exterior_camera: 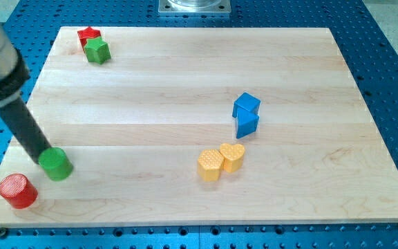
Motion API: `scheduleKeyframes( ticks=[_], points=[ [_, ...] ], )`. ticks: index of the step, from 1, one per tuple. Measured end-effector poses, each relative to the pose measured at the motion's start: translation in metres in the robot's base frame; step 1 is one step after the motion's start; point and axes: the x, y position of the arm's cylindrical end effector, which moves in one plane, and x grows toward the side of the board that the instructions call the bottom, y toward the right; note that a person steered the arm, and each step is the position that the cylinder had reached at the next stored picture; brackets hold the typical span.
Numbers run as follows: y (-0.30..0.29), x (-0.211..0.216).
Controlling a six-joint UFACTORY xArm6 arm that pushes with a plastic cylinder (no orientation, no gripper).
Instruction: Move the green circle to the bottom right of the green star
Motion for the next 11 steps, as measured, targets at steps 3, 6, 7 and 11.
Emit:
scheduleKeyframes(
  ticks=[3,6,7,11],
  points=[
    [-0.006,0.079],
    [0.005,-0.005],
    [0.011,-0.067],
    [0.082,-0.149]
  ],
)
